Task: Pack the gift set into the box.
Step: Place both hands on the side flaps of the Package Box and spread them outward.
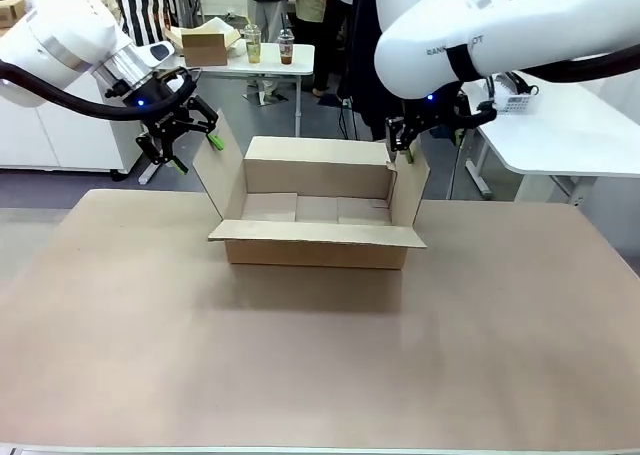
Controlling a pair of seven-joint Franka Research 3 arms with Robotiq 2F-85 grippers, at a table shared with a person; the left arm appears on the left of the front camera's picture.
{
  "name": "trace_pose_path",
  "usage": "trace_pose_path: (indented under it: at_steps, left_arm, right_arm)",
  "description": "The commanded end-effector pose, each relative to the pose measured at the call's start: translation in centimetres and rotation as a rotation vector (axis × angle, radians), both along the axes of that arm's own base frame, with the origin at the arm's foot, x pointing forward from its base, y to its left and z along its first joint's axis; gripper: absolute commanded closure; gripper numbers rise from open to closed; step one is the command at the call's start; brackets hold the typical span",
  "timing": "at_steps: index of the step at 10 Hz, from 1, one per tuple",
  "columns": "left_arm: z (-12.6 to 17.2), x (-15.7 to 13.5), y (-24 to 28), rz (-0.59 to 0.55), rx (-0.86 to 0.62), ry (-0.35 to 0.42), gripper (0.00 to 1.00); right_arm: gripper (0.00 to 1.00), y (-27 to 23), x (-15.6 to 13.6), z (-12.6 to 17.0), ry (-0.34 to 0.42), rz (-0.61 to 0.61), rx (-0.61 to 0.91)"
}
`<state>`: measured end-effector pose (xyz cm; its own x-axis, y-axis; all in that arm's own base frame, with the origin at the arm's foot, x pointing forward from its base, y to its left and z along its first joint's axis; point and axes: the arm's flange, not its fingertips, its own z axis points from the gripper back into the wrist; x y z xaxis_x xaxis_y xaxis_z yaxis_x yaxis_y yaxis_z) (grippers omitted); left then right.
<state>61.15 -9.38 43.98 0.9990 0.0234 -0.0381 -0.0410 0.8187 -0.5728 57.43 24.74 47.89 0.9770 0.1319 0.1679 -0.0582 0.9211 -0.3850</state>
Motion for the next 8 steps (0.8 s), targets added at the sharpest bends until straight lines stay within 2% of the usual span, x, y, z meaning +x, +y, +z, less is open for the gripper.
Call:
trace_pose_path:
  at_steps: [1,3,5,8]
  left_arm:
    - [0.2,-0.1,0.1,0.014,0.022,0.005,0.0]
    - [0.2,-0.1,0.1,0.014,0.022,0.005,0.0]
    - [0.2,-0.1,0.1,0.014,0.022,0.005,0.0]
    - [0.2,-0.1,0.1,0.014,0.022,0.005,0.0]
  right_arm:
    - [0.0,0.9,0.5,0.7,-0.011,-0.006,-0.049]
    - [0.0,0.4,0.0,0.2,0.001,0.004,-0.014]
    - [0.0,-3.4,1.9,-0.2,0.129,0.007,0.179]
    - [0.0,-6.9,4.4,-1.2,0.262,0.022,0.394]
